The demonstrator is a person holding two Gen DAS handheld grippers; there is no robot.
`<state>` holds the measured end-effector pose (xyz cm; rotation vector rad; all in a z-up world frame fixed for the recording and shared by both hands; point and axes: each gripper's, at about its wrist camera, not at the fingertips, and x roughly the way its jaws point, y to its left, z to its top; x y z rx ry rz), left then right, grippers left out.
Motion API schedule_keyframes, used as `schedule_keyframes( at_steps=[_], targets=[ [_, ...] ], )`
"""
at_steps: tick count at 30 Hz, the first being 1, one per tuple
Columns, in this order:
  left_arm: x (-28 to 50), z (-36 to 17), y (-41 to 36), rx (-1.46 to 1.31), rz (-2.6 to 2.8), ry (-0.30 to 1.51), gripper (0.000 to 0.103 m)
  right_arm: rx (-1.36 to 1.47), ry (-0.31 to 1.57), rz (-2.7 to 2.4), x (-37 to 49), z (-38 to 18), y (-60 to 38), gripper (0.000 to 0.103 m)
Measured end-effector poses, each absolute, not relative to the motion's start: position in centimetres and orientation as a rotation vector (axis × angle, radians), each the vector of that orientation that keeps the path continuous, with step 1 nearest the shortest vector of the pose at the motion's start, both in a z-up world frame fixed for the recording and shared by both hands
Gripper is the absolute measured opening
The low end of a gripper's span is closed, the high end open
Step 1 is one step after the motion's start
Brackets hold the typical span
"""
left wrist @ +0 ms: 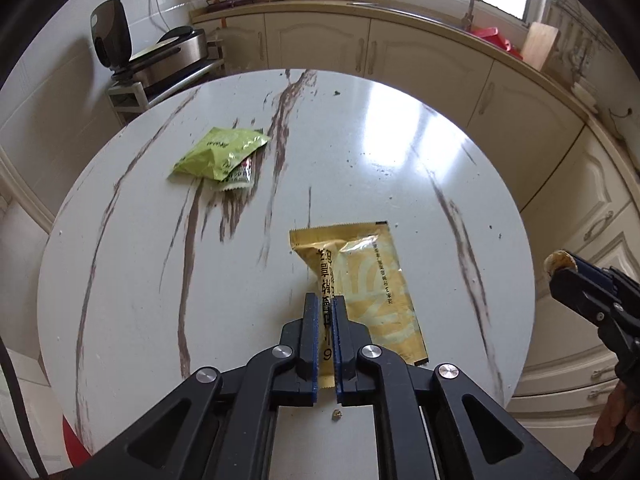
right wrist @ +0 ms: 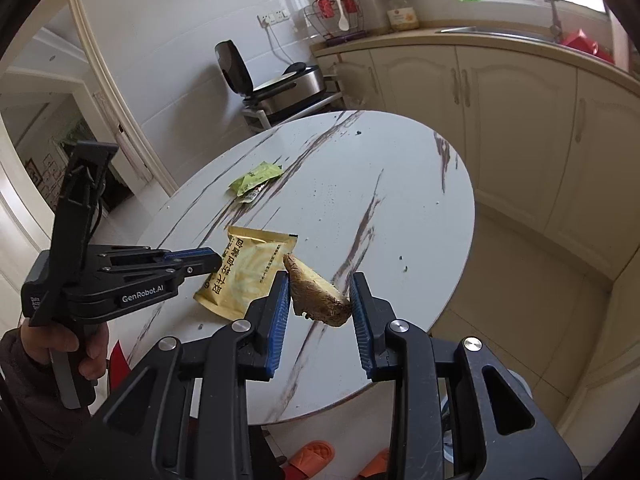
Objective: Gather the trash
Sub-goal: 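Grasp the yellow snack wrapper with the left tool, then carry the yellow wrapper and bread crust over the blue bin with both tools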
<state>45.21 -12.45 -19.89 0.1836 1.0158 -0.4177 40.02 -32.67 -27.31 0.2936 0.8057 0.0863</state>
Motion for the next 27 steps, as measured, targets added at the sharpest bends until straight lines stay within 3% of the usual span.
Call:
schedule_keyframes(
  at_steps=[2, 4, 5, 10, 12, 13, 17, 23, 27],
  targets=[
    [45.5, -20.3, -12.8, 0.181, -0.406, 1.027, 0.018, 0.296, 0.809, 0.088, 39.7, -27.5, -32.7, 0.028],
    [45.9, -20.7, -13.7, 0.203, -0.392, 1.014, 0.053, 0.298, 0.813, 0.09, 39.5, -27.7, -32.6, 0.028],
    [46.1, -20.9, -14.2, 0.219, -0.381, 1.008, 0.058, 0.299, 0.815, 0.09, 39.5, -27.9, -32.6, 0.028],
    [46.6, -22.1, -15.8, 0.23, -0.417, 1.019, 0.057, 0.308, 0.822, 0.088, 39.6, -28.4, -32.8, 0.028],
    [46.5, -22.2, -15.9, 0.231, -0.439, 1.011, 0.051, 0.314, 0.823, 0.087, 39.8, -28.5, -33.0, 0.028],
    [46.4, -22.1, -15.9, 0.22, -0.463, 1.011, 0.04, 0.315, 0.822, 0.085, 39.8, -28.5, -33.0, 0.028],
    [46.1, -22.0, -15.7, 0.227, -0.467, 0.996, 0.034, 0.325, 0.82, 0.084, 39.9, -28.5, -33.2, 0.028],
    [45.7, -21.2, -14.6, 0.173, -0.449, 0.967, 0.007, 0.336, 0.812, 0.084, 39.3, -28.4, -33.2, 0.028],
    [44.8, -20.4, -14.2, 0.166, -0.447, 0.947, 0.005, 0.334, 0.804, 0.087, 38.9, -28.1, -33.1, 0.028]
  ],
)
